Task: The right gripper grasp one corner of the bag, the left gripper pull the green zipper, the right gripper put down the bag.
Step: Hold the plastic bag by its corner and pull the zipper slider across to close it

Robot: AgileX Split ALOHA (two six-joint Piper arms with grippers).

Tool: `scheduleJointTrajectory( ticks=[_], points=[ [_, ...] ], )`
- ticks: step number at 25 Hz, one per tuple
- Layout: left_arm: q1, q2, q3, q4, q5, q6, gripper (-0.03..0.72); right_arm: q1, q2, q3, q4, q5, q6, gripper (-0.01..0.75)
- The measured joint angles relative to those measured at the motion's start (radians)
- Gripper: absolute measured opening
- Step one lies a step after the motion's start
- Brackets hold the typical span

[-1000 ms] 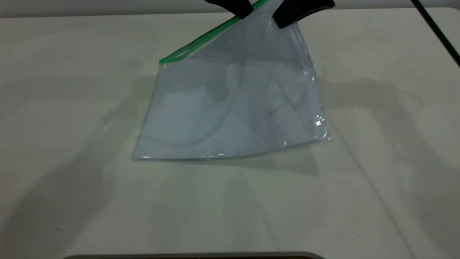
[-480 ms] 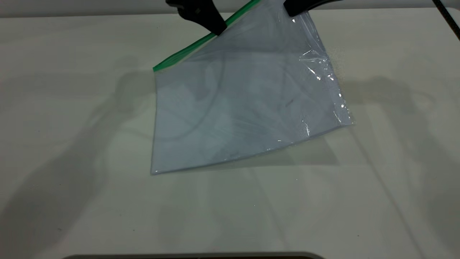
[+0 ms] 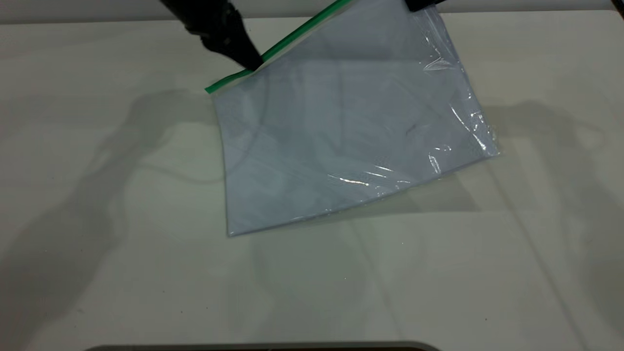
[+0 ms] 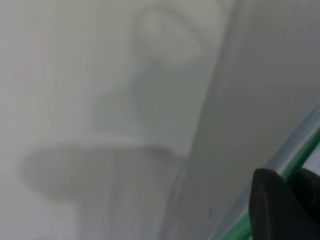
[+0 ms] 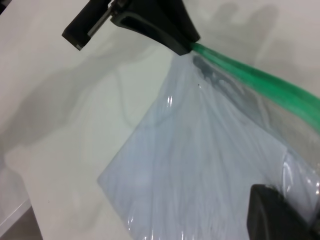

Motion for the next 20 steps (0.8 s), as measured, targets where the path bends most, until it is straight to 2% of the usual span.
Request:
scheduleJointTrajectory(
  ticks=[9,13,17,20],
  points=[
    [0.078,0.009,0.000,0.130,0.026,-0.124,0.104,-0.008,-0.004,0.000,0.004,-0.004,-0.008,0.033],
    [0.091,0.014,0.000,0.176,0.043,-0.143,0.104,-0.014,-0.005,-0.001,0.001,-0.011,-0.008,0.033],
    [0.091,0.014,0.001,0.160,0.048,-0.157,0.111,-0.020,-0.005,-0.001,-0.002,-0.024,-0.019,0.034],
    [0.090,0.006,0.001,0.097,0.048,-0.168,0.153,-0.020,-0.006,-0.001,-0.002,-0.027,-0.033,0.049]
  ],
)
